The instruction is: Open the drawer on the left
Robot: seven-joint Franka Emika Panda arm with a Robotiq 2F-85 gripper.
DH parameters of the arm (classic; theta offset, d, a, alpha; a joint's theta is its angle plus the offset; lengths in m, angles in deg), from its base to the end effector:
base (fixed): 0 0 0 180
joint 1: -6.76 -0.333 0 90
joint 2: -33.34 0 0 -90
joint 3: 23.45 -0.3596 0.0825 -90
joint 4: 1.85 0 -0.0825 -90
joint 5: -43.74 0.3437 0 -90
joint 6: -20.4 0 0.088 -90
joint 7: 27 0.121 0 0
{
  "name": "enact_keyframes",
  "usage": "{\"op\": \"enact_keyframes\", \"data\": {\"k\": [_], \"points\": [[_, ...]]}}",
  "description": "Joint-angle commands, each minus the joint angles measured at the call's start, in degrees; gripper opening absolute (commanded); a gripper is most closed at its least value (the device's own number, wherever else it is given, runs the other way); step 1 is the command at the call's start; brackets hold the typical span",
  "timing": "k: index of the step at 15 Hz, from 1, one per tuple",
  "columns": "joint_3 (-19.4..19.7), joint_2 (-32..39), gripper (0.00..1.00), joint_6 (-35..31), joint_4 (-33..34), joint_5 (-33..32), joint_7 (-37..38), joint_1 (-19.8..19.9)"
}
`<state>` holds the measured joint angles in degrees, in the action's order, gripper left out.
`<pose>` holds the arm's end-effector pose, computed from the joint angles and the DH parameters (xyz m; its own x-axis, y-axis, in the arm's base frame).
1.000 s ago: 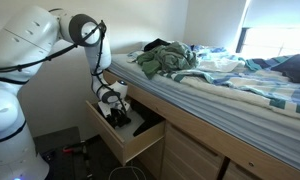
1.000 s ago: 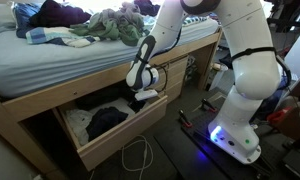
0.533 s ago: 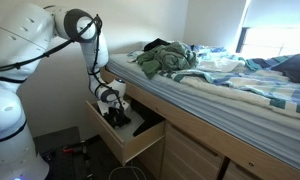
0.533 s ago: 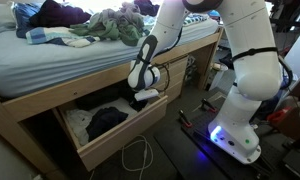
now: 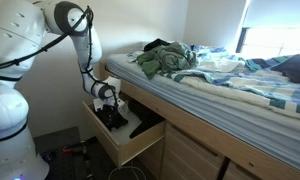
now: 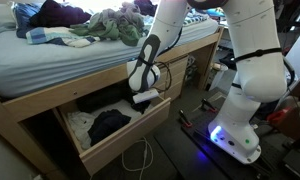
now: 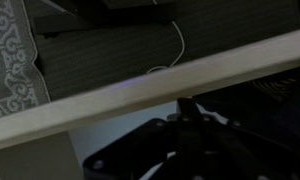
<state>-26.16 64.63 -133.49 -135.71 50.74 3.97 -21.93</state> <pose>0.4173 0.2524 0.1507 0.9732 -0.1150 -0.1994 -0.1061 -0.9928 0.0547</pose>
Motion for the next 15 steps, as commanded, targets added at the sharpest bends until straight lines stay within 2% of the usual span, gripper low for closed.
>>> {"op": "enact_keyframes", "data": {"k": [1, 13, 14, 15], "points": [[-0.1, -5.26, 0.0, -0.74, -4.86, -1.12, 2.27, 0.14], [-6.48, -17.72, 0.0, -0.85, -9.97, 0.22, 1.25, 2.6], [-7.11, -18.53, 0.26, -0.98, -10.3, 0.6, 1.07, 2.89], [-7.76, -19.17, 0.27, -1.15, -10.61, 0.99, 0.67, 3.28]]}}
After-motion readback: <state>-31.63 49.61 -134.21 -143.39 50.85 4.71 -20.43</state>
